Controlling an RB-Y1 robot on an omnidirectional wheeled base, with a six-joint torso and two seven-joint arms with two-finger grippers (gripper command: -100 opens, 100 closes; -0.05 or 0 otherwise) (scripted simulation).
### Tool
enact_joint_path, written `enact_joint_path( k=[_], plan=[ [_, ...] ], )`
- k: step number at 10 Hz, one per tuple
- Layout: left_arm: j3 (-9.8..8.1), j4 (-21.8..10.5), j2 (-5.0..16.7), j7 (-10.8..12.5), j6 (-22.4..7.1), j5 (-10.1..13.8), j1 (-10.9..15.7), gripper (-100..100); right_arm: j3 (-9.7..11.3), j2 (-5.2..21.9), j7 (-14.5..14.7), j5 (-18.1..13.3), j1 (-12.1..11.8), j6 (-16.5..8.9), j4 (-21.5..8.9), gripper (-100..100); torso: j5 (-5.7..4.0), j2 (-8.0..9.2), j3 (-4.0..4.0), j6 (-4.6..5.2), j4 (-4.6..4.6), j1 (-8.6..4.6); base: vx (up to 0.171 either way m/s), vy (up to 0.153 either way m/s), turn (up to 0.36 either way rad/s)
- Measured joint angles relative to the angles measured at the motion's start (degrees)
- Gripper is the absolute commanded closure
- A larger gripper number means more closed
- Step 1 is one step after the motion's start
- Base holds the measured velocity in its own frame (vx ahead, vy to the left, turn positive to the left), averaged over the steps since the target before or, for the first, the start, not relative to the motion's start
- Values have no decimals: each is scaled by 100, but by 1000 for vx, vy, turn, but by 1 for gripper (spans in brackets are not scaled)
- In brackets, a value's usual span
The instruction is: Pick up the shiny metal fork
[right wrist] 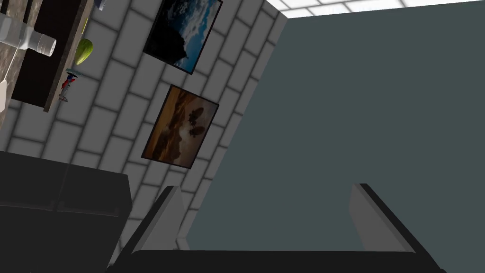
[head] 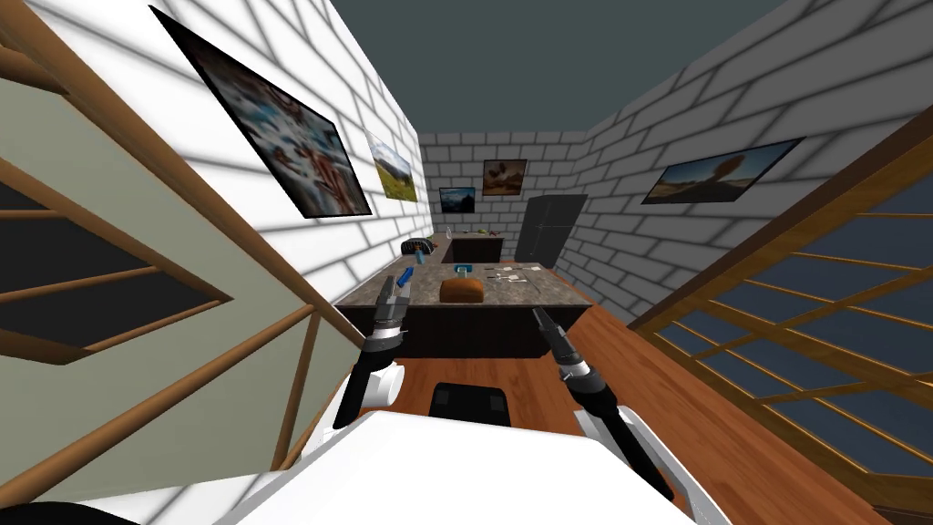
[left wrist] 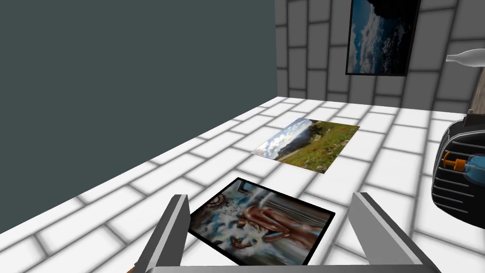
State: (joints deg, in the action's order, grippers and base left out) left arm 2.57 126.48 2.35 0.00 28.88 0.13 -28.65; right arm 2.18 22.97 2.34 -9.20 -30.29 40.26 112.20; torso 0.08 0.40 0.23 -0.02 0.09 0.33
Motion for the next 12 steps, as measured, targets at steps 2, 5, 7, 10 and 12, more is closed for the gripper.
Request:
enact_joint_path(
  k=[2, 5, 7, 10, 12],
  plan=[
    [0, 0, 0, 0, 0, 0, 0, 0, 18, 282, 30, -111, -33, 60, -212, -100, 0, -9, -5, 0, -2, 0, -72, 97, 90],
    [-1, 0, 0, 0, 0, 0, -1, 0, 42, 729, 49, -264, 17, 99, -565, -100, 1, -11, -5, 2, -1, -6, -83, 93, 121],
    [-1, 0, 1, 0, 0, 0, -1, 0, 85, 1033, 77, -392, 52, 146, -867, -100, -2, -10, -5, 3, -1, -17, -73, 73, 117],
    [0, 0, 0, 0, 0, 0, 0, 0, 137, 1542, 82, -593, 5, 200, -1271, -100, -1, -16, -8, 0, -3, -10, -47, 76, 140],
    [-1, 0, 1, 0, 0, 0, -1, 0, 208, 1838, 107, -736, -30, 215, -1472, -100, -2, -24, -13, -1, -4, -16, -29, 63, 156]
  ],
)
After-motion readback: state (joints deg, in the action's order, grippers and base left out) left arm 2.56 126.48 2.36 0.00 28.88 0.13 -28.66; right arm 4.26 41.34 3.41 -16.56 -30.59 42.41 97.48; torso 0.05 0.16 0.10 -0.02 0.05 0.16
